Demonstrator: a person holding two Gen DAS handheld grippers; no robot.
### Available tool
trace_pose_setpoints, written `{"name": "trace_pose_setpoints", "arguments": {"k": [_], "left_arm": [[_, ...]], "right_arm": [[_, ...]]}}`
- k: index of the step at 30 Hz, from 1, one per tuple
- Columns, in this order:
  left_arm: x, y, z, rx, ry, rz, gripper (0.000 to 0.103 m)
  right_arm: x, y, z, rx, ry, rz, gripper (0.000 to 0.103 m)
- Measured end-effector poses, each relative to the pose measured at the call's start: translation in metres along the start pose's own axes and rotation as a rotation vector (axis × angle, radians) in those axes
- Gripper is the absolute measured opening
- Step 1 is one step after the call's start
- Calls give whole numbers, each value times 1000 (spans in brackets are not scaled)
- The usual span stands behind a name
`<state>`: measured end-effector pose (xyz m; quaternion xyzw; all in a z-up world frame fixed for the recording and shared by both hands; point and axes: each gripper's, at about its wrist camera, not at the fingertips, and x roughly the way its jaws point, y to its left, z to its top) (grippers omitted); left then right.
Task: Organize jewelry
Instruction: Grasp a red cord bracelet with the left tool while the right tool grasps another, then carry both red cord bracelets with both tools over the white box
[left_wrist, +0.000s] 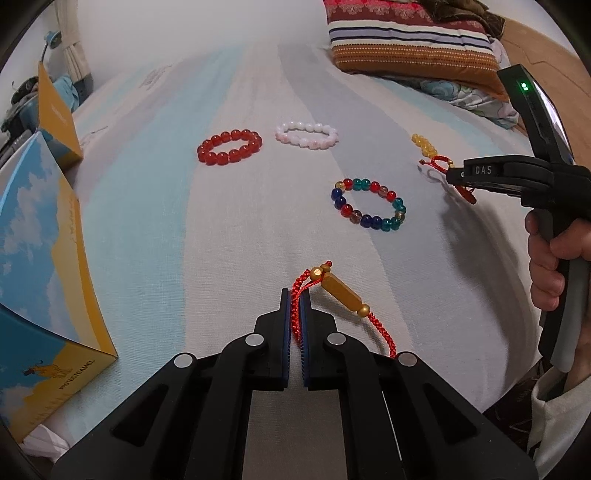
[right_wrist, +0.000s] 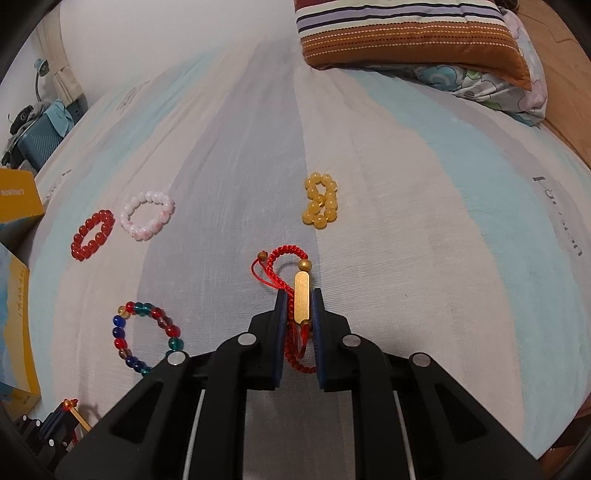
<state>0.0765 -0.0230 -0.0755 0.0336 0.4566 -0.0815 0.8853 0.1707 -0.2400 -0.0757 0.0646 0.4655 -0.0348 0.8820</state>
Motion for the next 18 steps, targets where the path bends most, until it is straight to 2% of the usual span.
{"name": "trace_pose_setpoints", "arguments": {"k": [18], "left_arm": [[-26, 16, 18, -32, -30, 29, 4]], "right_arm": [[-33, 16, -1, -8, -38, 11, 12]]}}
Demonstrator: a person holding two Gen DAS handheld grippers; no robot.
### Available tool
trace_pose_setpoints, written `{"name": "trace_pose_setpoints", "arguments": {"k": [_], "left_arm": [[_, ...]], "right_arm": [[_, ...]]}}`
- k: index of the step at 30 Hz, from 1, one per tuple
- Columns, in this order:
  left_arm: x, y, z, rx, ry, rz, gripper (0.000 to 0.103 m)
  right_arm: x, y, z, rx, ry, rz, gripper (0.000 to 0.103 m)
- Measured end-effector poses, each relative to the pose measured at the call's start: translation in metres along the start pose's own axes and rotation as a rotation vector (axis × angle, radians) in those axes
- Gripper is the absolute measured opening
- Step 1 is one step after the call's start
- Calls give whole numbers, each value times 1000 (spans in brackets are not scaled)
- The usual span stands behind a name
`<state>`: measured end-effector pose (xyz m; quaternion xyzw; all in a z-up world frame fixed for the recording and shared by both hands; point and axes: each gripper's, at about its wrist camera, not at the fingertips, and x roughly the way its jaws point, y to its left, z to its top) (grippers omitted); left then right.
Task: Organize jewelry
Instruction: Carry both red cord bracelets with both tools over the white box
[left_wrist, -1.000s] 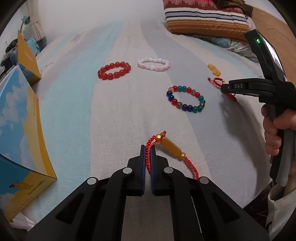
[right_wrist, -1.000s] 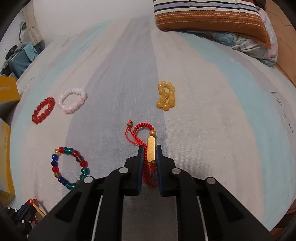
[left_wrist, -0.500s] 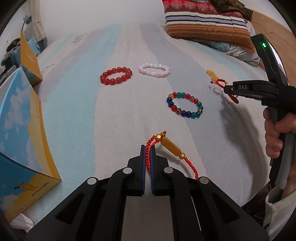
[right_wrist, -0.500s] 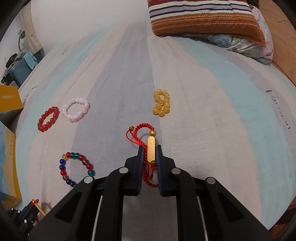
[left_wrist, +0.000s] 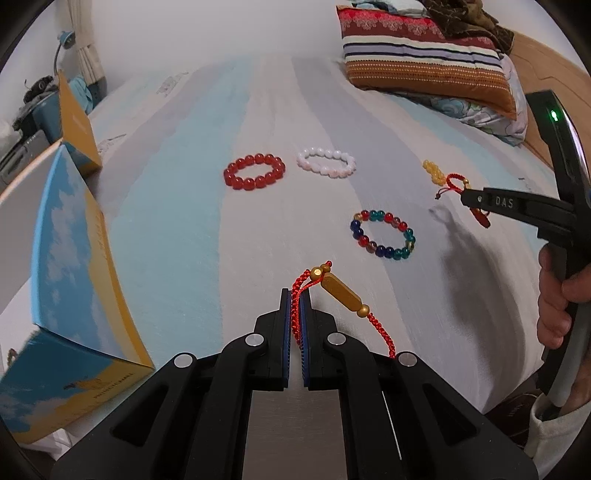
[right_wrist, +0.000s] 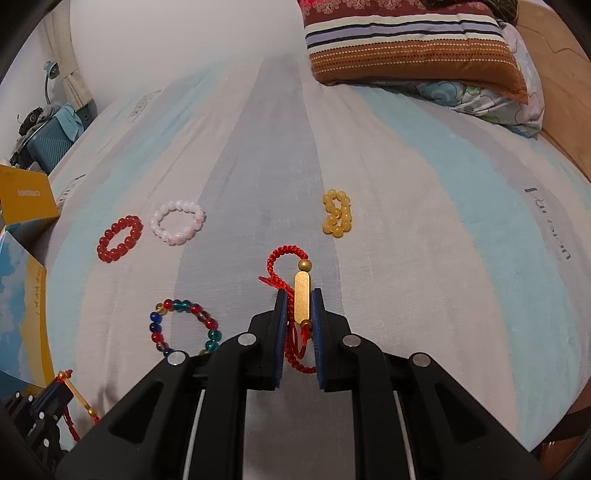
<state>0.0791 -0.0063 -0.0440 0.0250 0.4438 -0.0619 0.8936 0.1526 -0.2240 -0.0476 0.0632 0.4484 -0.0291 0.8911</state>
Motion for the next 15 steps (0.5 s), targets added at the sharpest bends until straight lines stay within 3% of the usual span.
{"name": "trace_pose_setpoints", "arguments": {"k": [15], "left_arm": [[-43, 20, 24, -30, -57, 29, 4]], "right_arm": [[-49, 23, 7, -45, -27, 1, 12]]}}
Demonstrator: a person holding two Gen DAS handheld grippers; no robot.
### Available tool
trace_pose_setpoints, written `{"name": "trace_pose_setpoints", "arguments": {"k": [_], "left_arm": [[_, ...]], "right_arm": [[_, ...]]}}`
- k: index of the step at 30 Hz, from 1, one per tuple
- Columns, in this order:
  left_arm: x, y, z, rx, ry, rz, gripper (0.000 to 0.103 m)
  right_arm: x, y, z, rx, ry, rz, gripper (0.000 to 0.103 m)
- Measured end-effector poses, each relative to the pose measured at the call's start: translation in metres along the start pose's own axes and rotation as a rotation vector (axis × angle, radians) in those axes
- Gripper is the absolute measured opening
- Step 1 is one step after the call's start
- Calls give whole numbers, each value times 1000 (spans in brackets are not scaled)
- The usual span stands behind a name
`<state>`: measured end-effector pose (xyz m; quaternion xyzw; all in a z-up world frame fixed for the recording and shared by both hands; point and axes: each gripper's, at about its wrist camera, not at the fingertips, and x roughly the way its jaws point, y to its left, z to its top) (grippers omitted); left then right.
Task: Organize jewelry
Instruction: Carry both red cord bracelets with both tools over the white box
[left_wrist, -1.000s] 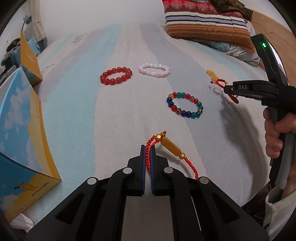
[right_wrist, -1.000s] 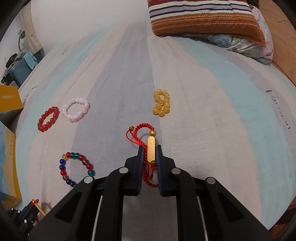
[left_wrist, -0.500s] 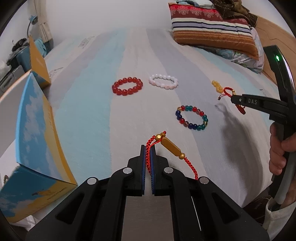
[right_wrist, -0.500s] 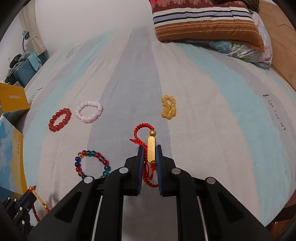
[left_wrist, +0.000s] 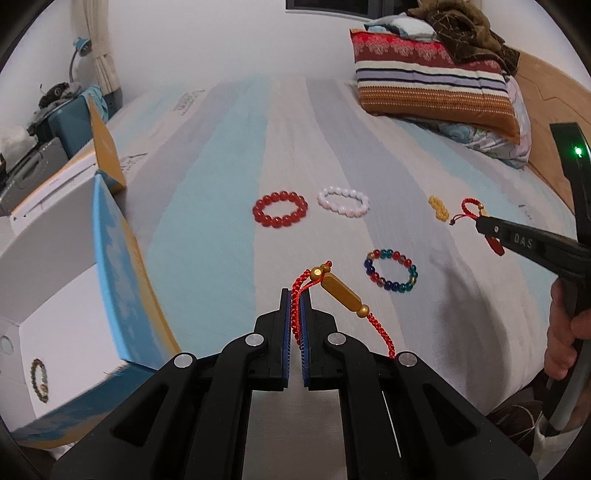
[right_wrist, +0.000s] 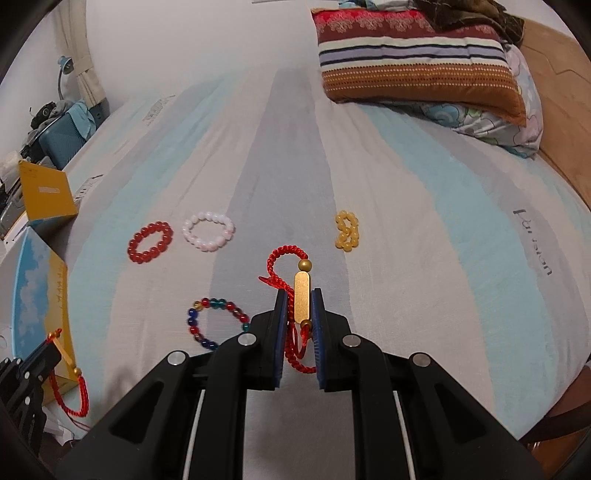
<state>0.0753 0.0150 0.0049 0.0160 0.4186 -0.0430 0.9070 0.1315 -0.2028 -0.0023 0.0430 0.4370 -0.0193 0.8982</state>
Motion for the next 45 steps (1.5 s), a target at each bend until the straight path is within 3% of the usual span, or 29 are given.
{"name": "trace_pose_setpoints", "arguments": {"k": [24, 45], "left_arm": [[-58, 70, 20, -79, -77, 116, 4], [-109, 191, -14, -251, -93, 247, 4]], "right_arm": [[-36, 102, -2, -131, -39, 90, 12], [-70, 228, -8, -297, -81, 209, 12]]}}
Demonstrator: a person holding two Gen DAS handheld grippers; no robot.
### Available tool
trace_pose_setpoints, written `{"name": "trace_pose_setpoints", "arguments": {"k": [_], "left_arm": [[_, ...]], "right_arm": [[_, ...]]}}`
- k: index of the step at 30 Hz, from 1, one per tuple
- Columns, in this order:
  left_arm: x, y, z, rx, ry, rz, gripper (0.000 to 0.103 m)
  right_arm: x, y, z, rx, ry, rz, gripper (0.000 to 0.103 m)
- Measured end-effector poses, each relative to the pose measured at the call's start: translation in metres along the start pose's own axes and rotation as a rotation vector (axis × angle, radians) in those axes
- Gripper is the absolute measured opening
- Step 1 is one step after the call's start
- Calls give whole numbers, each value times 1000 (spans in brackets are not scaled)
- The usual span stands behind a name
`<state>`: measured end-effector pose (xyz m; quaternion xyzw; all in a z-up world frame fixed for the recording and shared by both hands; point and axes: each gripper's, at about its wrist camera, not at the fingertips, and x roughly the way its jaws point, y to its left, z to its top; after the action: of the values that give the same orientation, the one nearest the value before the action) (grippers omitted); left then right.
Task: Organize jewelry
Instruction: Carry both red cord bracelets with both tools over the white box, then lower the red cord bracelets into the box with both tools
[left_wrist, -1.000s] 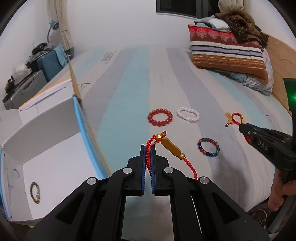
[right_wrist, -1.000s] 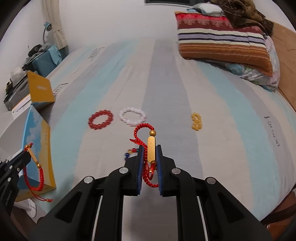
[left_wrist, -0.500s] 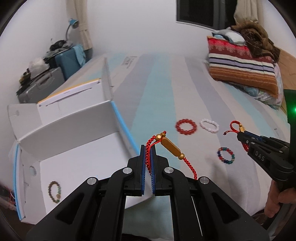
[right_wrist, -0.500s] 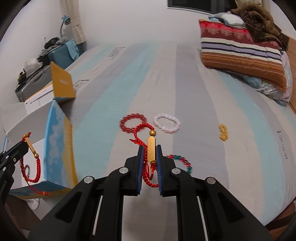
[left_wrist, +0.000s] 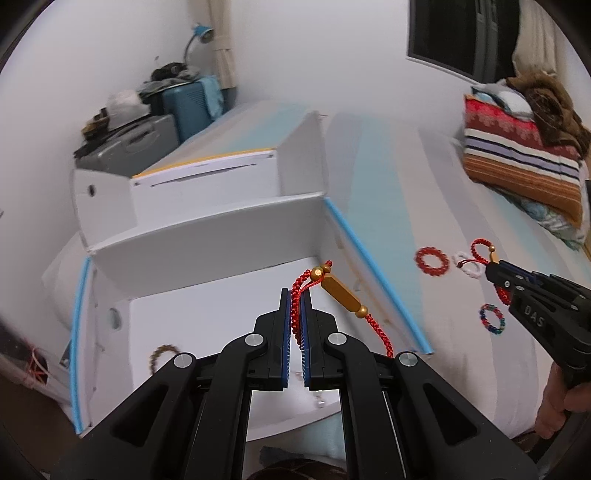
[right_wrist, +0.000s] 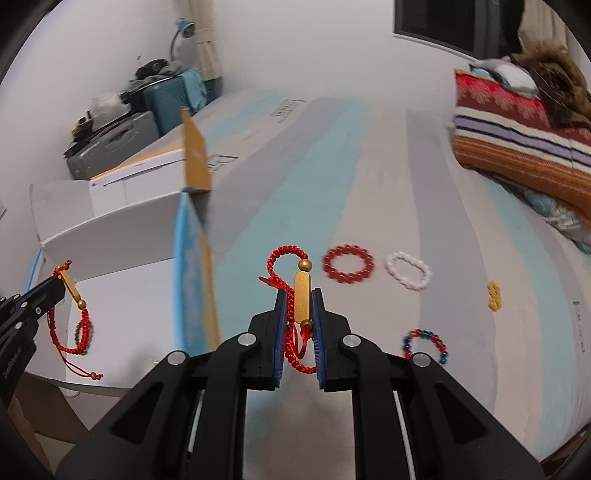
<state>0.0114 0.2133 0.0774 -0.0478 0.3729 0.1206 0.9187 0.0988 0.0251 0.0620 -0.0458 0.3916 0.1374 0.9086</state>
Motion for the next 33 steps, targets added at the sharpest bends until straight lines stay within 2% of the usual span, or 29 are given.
{"name": "trace_pose_setpoints", "arguments": {"k": [9, 18, 26, 33], "left_arm": [[0, 53, -11, -63, 17, 75, 4], [12, 97, -24, -112, 61, 118, 4], [42, 123, -42, -139, 136, 141, 4], [59, 135, -52, -148, 186, 169, 4]], "right_arm": [[-3, 67, 5, -100, -11, 74, 12], [14, 133, -3, -217, 11, 124, 12], [44, 168, -14, -262, 91, 146, 12], [70, 177, -21, -257, 184, 150, 12]]}}
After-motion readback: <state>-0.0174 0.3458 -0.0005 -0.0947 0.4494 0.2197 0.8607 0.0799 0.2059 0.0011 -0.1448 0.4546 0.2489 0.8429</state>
